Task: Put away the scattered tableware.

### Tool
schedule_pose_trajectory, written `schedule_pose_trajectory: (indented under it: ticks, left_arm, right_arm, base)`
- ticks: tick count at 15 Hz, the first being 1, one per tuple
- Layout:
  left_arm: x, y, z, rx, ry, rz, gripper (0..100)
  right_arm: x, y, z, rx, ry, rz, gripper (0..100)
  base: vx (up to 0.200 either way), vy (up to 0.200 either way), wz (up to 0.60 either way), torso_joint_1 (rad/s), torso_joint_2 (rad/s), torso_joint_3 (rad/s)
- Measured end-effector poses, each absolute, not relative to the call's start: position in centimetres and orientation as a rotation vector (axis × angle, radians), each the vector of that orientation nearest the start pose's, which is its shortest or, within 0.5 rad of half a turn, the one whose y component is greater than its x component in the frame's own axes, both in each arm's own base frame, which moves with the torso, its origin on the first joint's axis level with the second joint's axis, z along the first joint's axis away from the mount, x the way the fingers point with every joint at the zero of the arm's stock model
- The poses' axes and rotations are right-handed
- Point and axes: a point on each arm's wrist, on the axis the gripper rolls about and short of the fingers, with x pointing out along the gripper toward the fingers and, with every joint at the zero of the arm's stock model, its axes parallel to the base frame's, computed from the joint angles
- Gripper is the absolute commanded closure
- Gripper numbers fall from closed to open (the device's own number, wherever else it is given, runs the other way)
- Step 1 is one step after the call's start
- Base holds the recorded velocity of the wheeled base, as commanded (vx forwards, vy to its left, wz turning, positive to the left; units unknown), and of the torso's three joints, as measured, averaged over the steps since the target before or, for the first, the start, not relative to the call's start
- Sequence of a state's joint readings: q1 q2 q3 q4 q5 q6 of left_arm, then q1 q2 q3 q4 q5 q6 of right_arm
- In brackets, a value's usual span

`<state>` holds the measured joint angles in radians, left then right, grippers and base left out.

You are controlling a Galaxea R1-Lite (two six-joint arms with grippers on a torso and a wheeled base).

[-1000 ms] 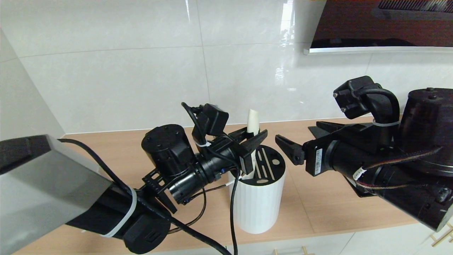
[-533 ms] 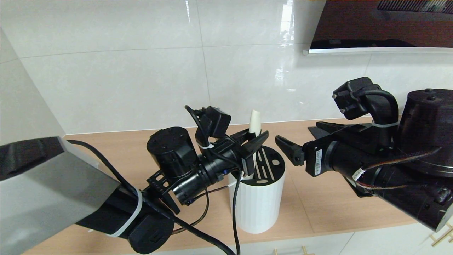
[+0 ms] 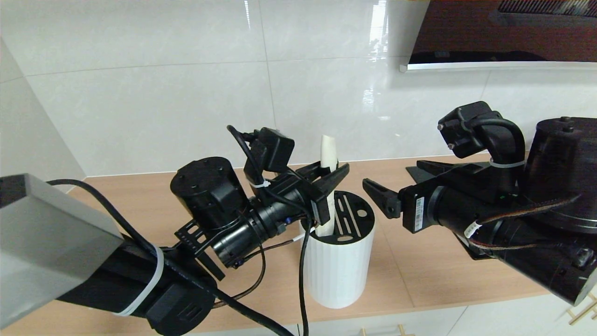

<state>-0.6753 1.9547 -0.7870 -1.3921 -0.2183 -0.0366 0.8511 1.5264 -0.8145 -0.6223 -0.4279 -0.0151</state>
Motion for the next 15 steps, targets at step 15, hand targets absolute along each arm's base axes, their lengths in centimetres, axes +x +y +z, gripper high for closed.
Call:
schedule_pose_trajectory:
  ticks: [15]
  left_arm:
    - [26.6,-23.3,14.9,-0.131,-0.078,-0.928,100]
  right_arm:
    - [18.4,19.6,23.3,-0.070,0.070,0.423,0]
  base:
    - [0.000,0.000,0.00,0.000,0.00,0.000]
